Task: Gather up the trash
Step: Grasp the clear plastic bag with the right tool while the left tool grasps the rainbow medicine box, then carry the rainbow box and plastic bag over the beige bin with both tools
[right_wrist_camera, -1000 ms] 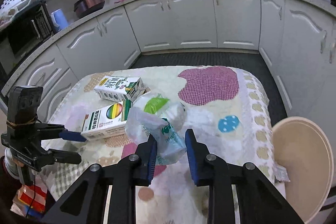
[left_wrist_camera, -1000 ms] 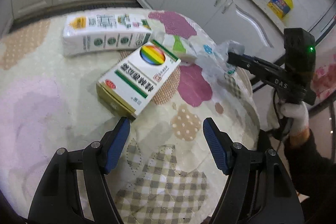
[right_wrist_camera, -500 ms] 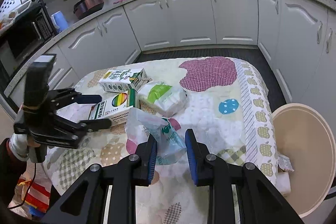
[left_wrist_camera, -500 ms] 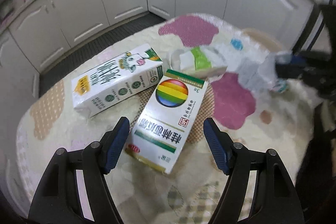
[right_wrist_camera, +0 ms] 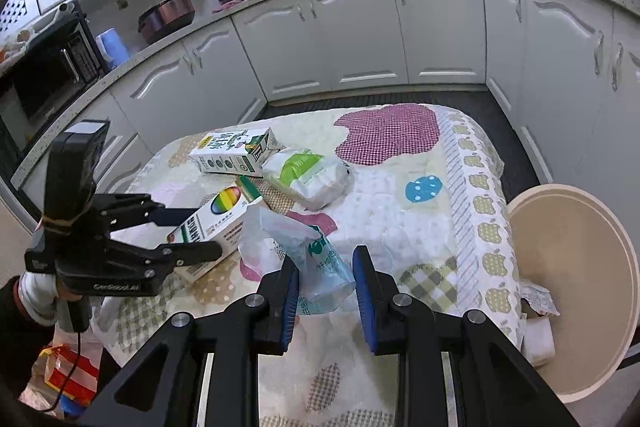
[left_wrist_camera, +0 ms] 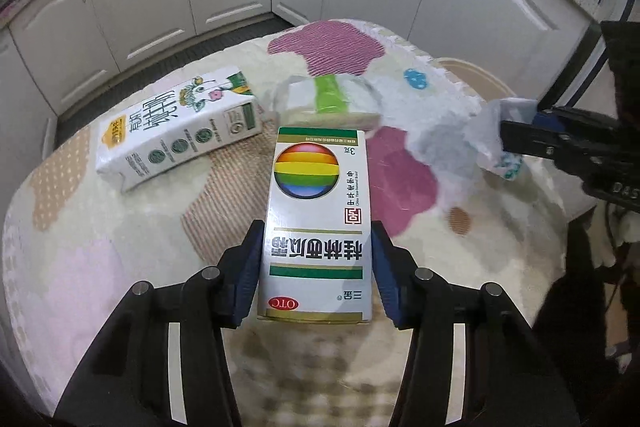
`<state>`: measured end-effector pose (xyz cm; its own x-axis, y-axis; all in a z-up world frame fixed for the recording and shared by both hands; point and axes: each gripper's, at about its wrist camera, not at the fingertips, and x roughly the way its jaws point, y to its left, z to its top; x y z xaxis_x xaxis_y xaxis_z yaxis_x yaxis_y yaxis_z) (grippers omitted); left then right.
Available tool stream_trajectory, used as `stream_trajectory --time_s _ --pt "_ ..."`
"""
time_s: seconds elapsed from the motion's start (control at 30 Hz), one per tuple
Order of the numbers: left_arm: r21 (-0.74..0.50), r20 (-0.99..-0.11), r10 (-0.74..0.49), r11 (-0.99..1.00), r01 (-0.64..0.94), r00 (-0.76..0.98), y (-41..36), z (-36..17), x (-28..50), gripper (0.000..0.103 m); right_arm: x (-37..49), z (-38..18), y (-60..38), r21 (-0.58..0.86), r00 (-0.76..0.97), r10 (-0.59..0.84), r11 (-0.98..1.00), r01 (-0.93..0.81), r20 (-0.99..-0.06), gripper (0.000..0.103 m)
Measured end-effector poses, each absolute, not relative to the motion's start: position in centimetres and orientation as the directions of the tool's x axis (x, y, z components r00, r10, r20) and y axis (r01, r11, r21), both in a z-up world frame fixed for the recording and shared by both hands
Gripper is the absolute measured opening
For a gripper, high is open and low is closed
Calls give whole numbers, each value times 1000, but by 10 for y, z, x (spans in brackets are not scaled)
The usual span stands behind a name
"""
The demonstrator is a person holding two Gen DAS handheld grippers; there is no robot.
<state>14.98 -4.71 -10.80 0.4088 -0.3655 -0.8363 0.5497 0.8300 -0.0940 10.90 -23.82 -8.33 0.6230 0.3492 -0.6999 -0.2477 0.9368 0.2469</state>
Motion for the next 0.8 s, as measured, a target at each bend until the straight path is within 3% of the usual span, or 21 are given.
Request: stream_trajectory --time_s 0.37,0.8 --pt "-135 -782 -440 810 570 442 -91 -69 112 49 76 -67 -271 233 676 305 952 -199 -671 25" --pt "-160 -770 -486 775 611 415 -186 -62 111 49 50 -68 -354 232 718 194 972 -47 -669 25"
